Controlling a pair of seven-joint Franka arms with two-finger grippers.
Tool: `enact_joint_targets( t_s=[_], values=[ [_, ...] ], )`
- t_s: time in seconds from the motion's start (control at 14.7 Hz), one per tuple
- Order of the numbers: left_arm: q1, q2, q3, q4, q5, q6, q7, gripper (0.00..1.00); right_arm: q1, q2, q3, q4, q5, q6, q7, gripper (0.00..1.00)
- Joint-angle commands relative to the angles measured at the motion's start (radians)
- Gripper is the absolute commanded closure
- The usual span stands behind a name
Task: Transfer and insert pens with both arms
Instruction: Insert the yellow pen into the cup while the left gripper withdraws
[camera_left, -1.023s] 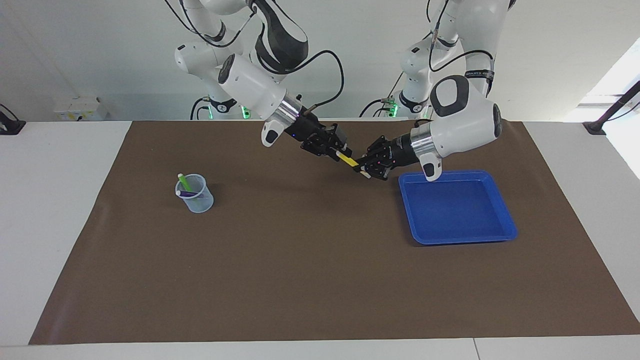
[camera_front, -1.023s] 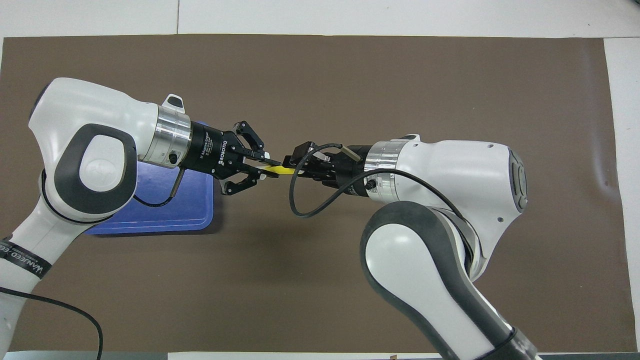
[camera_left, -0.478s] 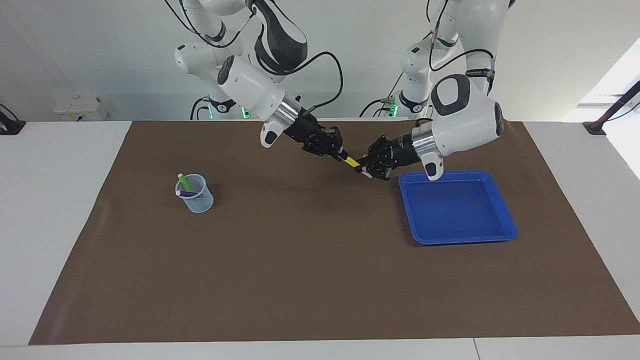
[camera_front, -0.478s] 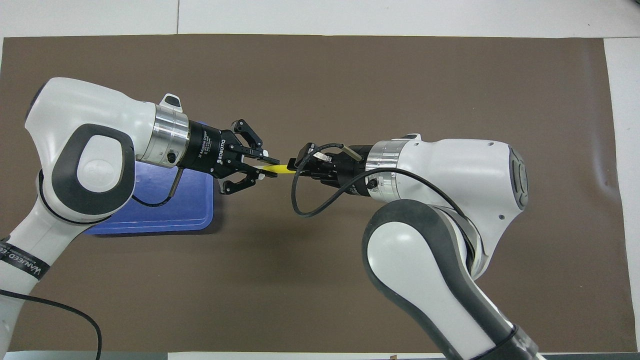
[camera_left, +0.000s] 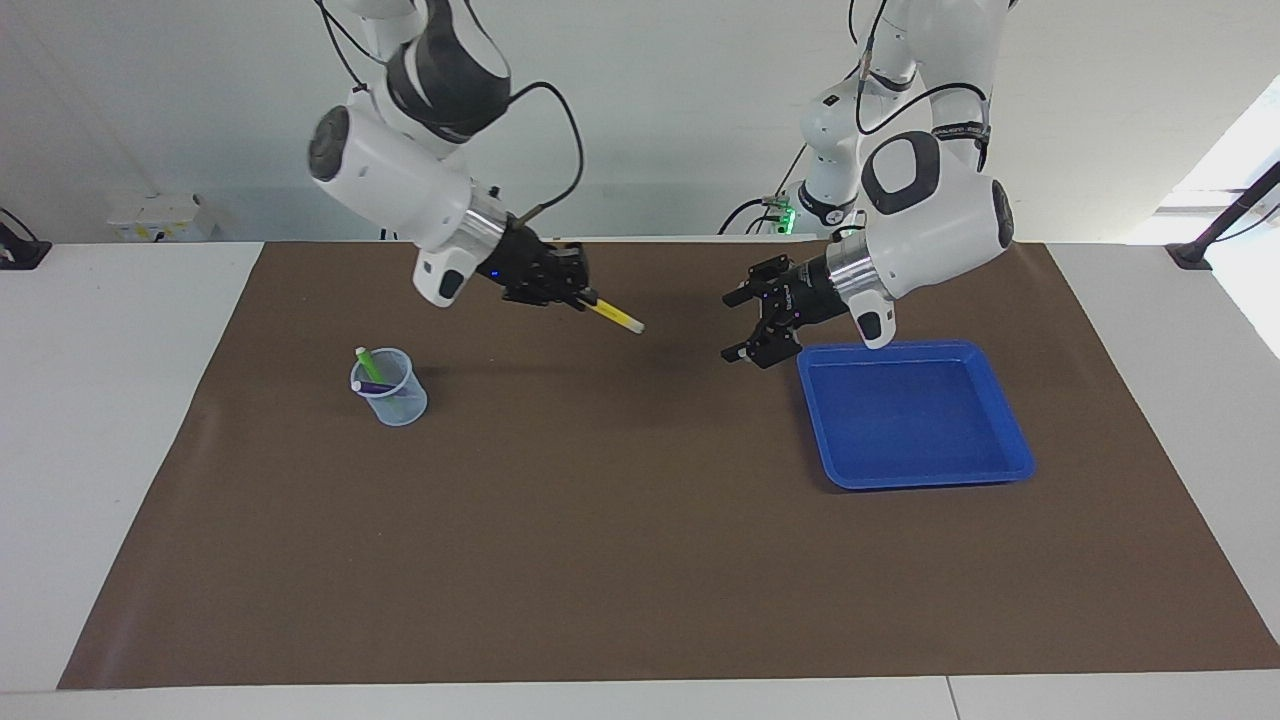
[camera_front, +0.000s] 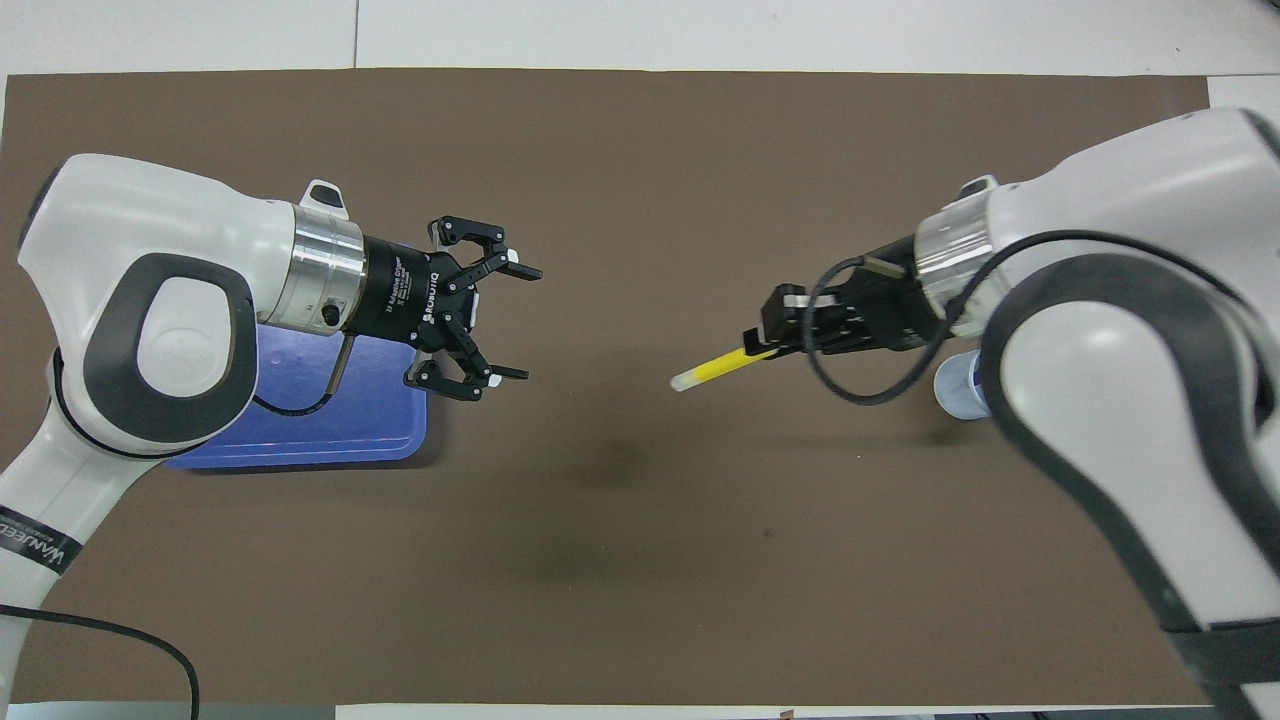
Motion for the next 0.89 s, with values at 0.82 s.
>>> enact_joint_targets(
  t_s=[0.82],
  values=[
    [0.14,-0.014,0.007,0.04,0.727,-0.223,0.42,0.0,-0.146,-0.016,0.011,-0.083,-0.72,0.023,-0.808,1.0]
  ],
)
